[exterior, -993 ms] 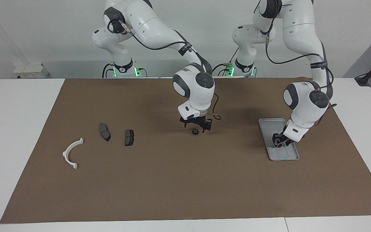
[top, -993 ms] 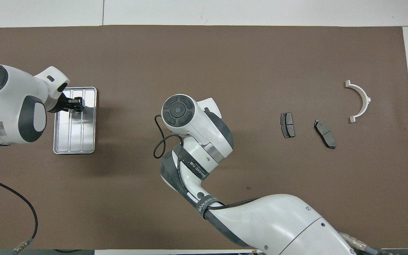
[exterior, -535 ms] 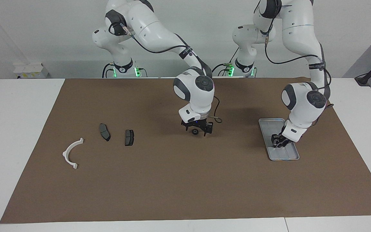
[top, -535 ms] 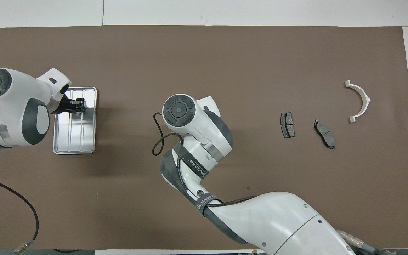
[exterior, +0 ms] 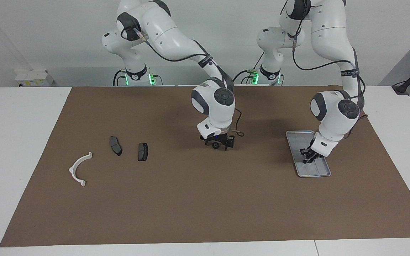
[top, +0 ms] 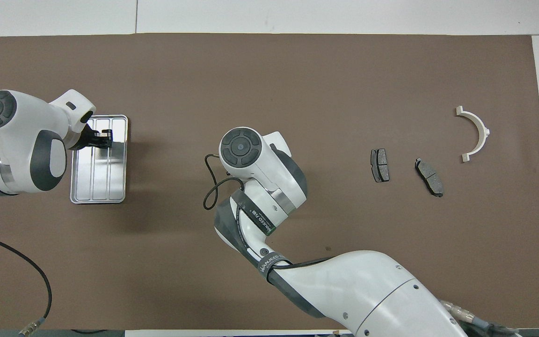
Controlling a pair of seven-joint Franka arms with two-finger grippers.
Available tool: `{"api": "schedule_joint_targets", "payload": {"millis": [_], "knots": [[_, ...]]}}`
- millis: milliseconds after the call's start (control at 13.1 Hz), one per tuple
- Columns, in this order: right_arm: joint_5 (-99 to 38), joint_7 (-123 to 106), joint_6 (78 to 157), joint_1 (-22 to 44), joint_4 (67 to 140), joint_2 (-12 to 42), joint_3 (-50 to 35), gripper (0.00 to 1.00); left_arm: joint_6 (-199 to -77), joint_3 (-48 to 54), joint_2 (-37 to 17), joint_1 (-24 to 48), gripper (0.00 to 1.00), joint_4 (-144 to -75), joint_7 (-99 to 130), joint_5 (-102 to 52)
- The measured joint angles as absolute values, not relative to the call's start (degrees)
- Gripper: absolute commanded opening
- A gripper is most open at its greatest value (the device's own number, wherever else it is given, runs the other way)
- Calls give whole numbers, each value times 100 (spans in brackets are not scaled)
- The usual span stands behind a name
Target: Place bearing gear from tray to pile
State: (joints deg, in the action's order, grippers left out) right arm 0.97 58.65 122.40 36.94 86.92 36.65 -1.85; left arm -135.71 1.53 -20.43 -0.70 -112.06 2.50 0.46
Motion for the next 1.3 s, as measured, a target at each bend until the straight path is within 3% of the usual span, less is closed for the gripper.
{"api": "schedule_joint_targets", "payload": {"millis": [306,611,917,1070,1299], "knots": [[17,5829,12240,3690,8698,3665,-185,85,-13220,145,-2018,-77,0,-10999,393,44],[15,5825,12240,3690,8727,3665,-185,67,-12363,144,-1707,-88,0,-10635,609,32],[8,5810,12263,3683,8716,3644,-186,31,-12142,178,-1571,-84,0,-10510,1021,-38],[4,5782,12261,3663,8720,3623,-188,5,-12138,180,-1575,-82,0,-10510,1071,-93],[1,5684,12259,3661,8720,3623,-189,0,-12129,212,-1575,-25,0,-10507,1363,-116]]}}
